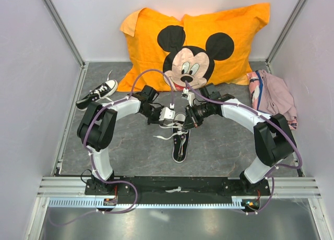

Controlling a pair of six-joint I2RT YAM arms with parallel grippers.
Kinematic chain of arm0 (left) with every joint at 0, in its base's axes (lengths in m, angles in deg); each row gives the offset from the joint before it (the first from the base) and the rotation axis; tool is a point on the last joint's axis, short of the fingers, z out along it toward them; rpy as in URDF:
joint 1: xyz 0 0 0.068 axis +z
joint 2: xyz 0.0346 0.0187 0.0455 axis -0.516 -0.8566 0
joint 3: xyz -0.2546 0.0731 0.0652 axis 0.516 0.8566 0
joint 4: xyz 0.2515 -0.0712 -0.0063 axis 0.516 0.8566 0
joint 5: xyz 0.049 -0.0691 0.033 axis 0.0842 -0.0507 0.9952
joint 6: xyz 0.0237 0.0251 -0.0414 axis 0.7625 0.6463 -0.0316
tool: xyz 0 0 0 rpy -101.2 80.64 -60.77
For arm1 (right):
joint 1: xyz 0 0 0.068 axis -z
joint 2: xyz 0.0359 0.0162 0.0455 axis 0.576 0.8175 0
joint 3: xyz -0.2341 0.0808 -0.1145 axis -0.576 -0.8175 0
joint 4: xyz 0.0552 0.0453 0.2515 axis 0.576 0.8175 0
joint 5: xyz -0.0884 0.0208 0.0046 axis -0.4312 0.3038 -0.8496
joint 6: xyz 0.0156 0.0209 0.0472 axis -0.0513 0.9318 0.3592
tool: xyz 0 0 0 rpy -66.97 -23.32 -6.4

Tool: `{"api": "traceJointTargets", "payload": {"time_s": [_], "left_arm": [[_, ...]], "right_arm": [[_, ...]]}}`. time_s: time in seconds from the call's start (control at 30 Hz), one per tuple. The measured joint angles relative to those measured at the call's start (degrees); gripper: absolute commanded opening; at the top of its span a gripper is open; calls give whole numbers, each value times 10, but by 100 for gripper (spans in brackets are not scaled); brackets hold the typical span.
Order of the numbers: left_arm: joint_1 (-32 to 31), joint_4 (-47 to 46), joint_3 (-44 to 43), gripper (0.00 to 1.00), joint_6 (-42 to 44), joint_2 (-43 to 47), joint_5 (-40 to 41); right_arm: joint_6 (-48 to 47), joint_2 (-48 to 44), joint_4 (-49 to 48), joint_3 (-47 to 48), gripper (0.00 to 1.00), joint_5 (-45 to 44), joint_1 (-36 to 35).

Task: Tie the shoes

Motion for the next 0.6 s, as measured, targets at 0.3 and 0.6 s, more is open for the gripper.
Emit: {"api": "traceJointTargets", "payload": {"time_s": [0.3,0.6], "left_arm": [[47,68,8,1,-7,111,-30],[17,144,73,2,-30,319,-75]], "right_arm": [[5,6,-1,0,0,-16,7],[22,6,-20,0,0,-32,9]]}}
